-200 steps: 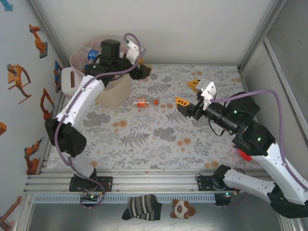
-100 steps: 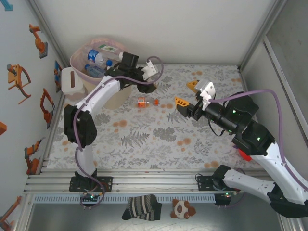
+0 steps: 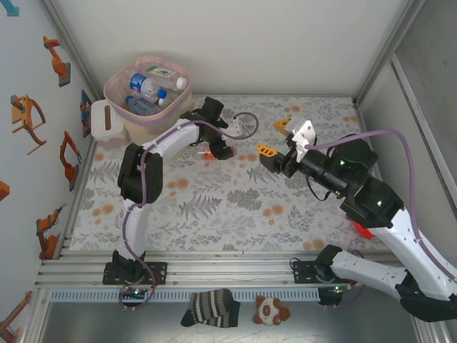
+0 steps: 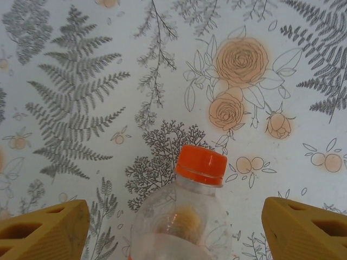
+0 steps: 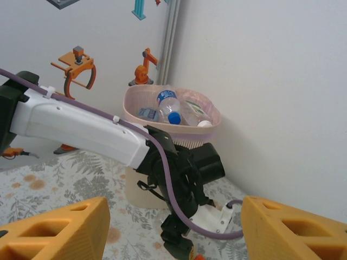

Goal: Put the plastic bottles in the bin

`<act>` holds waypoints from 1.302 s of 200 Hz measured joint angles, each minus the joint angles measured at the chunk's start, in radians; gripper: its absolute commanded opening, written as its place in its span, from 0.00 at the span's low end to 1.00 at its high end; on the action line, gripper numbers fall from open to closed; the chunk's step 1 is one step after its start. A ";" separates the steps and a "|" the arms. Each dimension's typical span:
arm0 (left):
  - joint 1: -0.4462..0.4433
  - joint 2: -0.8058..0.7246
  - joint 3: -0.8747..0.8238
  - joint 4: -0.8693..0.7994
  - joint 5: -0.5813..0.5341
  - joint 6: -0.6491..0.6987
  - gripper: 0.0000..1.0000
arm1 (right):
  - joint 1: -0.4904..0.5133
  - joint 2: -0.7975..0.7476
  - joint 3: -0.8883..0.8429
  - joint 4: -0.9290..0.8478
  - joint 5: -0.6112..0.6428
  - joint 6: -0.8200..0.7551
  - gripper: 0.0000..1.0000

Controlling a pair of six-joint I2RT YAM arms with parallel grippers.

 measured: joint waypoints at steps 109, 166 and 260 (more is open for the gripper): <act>-0.004 0.123 0.075 -0.149 -0.063 0.013 0.89 | 0.000 0.000 0.000 0.000 0.010 0.000 0.64; -0.004 0.124 0.081 -0.223 -0.130 0.015 0.79 | 0.000 0.000 0.000 0.000 0.010 0.000 0.64; -0.006 0.122 0.082 -0.269 -0.121 0.021 0.65 | 0.000 -0.004 0.000 0.000 0.010 0.000 0.64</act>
